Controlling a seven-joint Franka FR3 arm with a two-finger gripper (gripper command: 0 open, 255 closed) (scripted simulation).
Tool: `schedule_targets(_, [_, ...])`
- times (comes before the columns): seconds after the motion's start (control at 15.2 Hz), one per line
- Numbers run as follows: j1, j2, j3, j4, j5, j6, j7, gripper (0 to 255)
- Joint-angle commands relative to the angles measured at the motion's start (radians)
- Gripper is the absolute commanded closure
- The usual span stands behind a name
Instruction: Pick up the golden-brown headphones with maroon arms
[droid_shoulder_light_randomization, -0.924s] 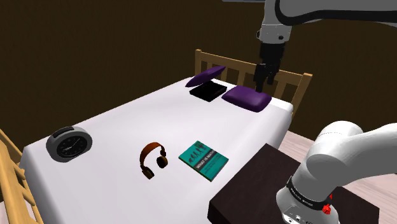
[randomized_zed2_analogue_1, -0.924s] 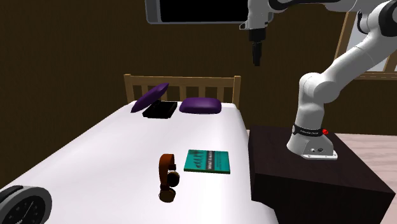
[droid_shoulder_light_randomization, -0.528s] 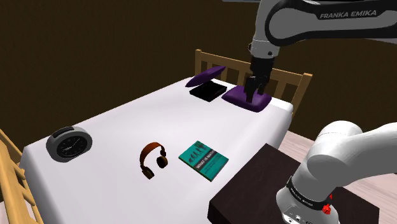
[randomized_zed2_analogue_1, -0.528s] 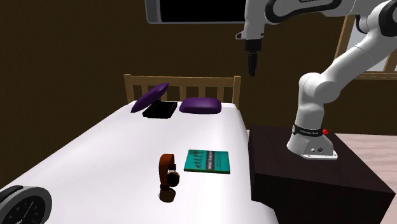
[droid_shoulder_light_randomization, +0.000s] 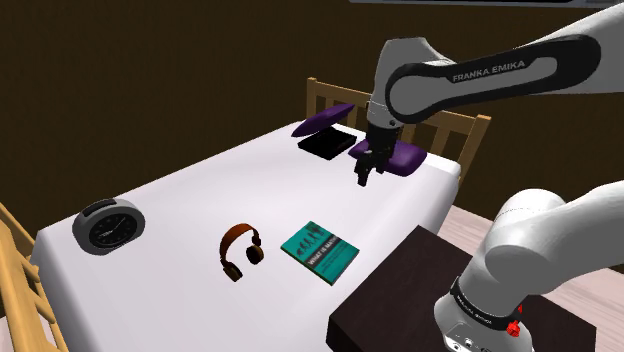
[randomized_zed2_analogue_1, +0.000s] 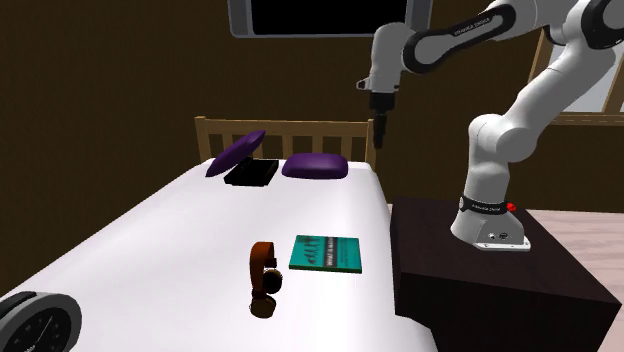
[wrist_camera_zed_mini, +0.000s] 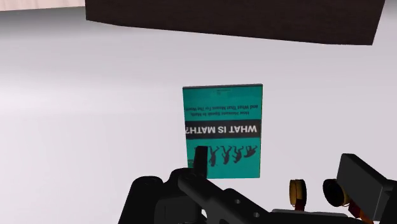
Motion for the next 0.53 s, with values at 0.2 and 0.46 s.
schedule_targets(0.2, [0.038,0.153,0.025,-0.047,0.045,0.251,0.016,0])
schedule_targets(0.46, [0.07,0.302,0.041,-0.052,0.083,0.444,0.018,0])
